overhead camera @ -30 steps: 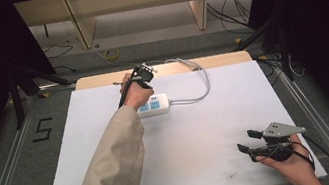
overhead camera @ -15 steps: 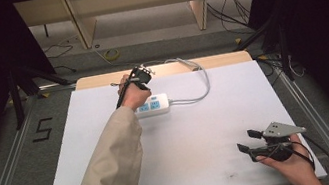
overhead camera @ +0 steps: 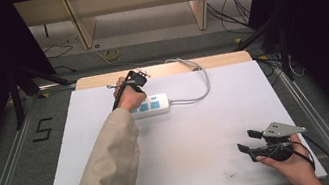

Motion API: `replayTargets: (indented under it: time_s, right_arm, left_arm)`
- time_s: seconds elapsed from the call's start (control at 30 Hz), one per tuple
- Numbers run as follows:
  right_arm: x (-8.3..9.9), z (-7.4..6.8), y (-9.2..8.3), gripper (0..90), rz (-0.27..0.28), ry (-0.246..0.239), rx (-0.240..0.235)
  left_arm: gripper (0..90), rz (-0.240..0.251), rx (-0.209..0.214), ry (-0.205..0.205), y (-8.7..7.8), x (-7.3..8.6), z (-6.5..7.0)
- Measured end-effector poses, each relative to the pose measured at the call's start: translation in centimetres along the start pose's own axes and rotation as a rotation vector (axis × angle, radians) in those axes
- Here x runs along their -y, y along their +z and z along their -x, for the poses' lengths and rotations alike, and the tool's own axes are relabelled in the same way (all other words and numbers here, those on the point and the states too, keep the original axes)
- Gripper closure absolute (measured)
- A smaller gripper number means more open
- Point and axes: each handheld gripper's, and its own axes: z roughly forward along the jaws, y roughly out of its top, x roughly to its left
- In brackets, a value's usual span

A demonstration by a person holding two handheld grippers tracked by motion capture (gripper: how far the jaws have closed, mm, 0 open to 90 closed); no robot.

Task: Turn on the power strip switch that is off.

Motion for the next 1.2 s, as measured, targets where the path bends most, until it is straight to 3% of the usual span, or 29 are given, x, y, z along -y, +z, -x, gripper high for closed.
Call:
replayTargets:
  time_s: [0.13,0.5,0.67,0.83,1.2]
  right_arm:
    - [0.0,0.0,0.0,34.3,-0.001,0.001,0.001]
    - [0.0,0.0,0.0,34.4,-0.002,0.000,0.003]
    - [0.0,0.0,-0.1,34.4,0.000,-0.001,0.002]
    - [0.0,0.0,0.0,34.4,0.000,-0.001,0.001]
    - [0.0,0.0,-0.1,34.5,0.002,-0.001,0.002]
  left_arm:
    - [89.8,-0.009,-0.005,-0.026,0.0,0.8,-0.6]
    - [89.9,-0.034,-0.026,-0.040,-0.5,1.7,-1.6]
    - [89.9,-0.062,-0.028,-0.032,-0.1,2.1,-1.6]
    - [89.9,-0.062,-0.030,-0.049,0.2,2.4,-1.6]
    - [89.9,-0.083,-0.031,-0.031,0.2,2.3,-1.8]
